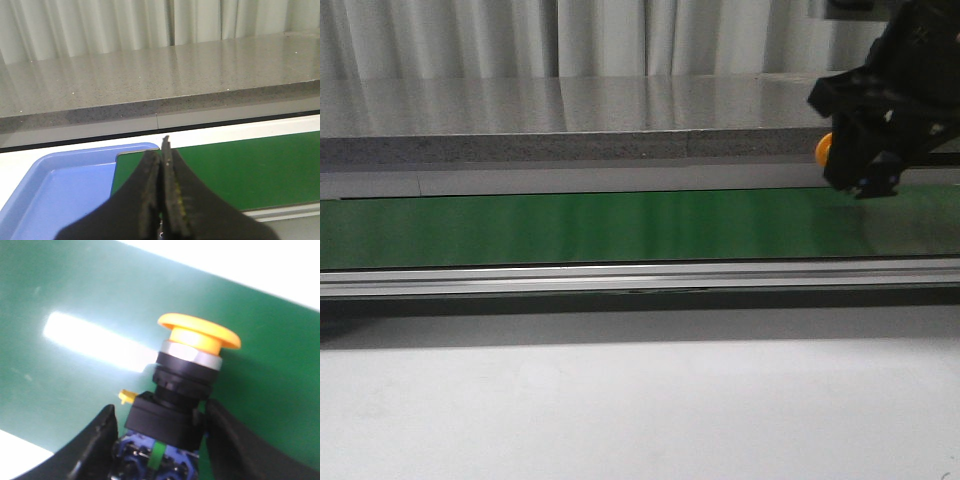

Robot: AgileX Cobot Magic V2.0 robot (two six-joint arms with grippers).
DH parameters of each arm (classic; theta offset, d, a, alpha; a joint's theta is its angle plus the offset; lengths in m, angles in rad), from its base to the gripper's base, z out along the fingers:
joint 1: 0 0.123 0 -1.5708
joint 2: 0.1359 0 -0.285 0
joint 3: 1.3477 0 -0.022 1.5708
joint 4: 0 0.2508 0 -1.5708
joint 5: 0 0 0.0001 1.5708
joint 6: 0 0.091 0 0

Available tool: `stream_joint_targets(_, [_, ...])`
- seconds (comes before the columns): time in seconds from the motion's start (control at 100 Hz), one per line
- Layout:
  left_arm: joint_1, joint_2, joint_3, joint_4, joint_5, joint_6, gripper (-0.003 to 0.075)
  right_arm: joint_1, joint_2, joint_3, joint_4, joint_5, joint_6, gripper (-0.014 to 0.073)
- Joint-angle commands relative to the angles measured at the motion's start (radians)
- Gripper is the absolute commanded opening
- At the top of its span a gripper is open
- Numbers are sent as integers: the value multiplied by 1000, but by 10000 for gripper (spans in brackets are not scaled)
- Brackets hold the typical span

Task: Move button from left to right
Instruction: 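Lift the button with the right gripper and lower it into the green bin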

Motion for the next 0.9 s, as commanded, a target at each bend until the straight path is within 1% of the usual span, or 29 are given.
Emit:
stream_joint_targets(0.0, [-7, 8, -27, -9, -86, -6, -21, -57, -63, -63, -69, 31, -9, 173])
stream_joint_targets(0.05, [-7, 8, -27, -9, -86, -6, -21, -95, -64, -76, -93, 40, -9, 173])
stream_joint_targets(0.16, [-7, 8, -27, -9, -86, -6, -21, -204, -64, -91, -96, 20, -12, 173])
stream_joint_targets(0.32, [-7, 8, -27, -9, -86, -6, -21, -357, -59, -91, -97, -16, -71, 173])
stream_joint_targets(0.43, [-7, 8, -27, -9, -86, -6, -21, -437, -44, -91, -97, -50, -112, 173])
stream_joint_targets(0.51, [-7, 8, -27, -9, -86, -6, -21, -487, -26, -91, -97, -85, -116, 173])
stream_joint_targets(0.67, [-7, 8, -27, -9, -86, -6, -21, -549, 32, -91, -97, -102, -116, 173])
stream_joint_targets(0.89, [-7, 8, -27, -9, -86, -6, -21, -559, 126, -91, -96, -79, -116, 173])
